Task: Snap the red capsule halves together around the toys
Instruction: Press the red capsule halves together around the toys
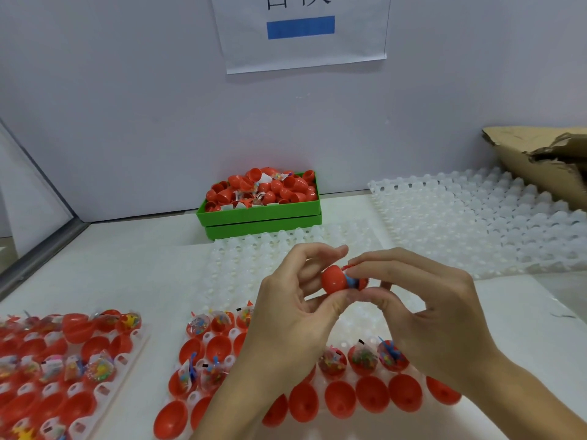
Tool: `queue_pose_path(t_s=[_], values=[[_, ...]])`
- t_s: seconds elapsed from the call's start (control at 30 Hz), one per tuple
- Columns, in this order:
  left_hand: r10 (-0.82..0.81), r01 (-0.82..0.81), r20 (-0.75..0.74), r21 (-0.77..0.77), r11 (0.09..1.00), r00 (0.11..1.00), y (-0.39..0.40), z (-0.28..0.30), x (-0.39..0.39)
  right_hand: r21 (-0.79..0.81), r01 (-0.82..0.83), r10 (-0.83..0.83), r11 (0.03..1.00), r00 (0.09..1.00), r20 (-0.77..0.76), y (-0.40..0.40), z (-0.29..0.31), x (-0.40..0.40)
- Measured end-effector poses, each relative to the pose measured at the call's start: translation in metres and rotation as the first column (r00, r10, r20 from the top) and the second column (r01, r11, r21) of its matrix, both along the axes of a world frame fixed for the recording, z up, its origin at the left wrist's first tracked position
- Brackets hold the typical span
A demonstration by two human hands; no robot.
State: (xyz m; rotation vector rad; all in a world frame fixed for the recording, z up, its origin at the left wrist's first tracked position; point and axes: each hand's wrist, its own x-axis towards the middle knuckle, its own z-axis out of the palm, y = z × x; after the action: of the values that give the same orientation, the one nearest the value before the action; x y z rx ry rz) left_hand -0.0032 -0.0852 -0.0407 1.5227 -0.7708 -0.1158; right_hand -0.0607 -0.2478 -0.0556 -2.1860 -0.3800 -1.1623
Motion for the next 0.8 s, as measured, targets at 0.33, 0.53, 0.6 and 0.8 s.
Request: queue_pose_path(t_s=[0.33,0.53,0.6,0.8], values=[[-0.042,0.043,-0.037,0.008,0.999,0.998,0.0012,-0.0005,0.0019,-0.004,-0.002,0.002,1.0,1.0,0.024,0.0015,0.0016,-0.0006],[-0.101,0.087,0.105,0.137,0.987,0.989,0.0028,0.0,0.0,-0.005,-0.014,0.013,1.0,1.0,-0.022,-0.0008,-0.0049,-0.001],[-0.087,0.065,0.143,0.152,0.986,0.986,0.0023,0.0002,0.0,-0.006,-0.01,0.01,1.0,1.0,-0.025,-0.0007,-0.0035,-0.0011],[0.014,-0.042,0.189,0.144,0.989,0.982,-0.0006,-0.0031,0.0009,-0.007,0.024,-0.024,1.0,0.999,-0.028,0.0001,0.0001,-0.0009]])
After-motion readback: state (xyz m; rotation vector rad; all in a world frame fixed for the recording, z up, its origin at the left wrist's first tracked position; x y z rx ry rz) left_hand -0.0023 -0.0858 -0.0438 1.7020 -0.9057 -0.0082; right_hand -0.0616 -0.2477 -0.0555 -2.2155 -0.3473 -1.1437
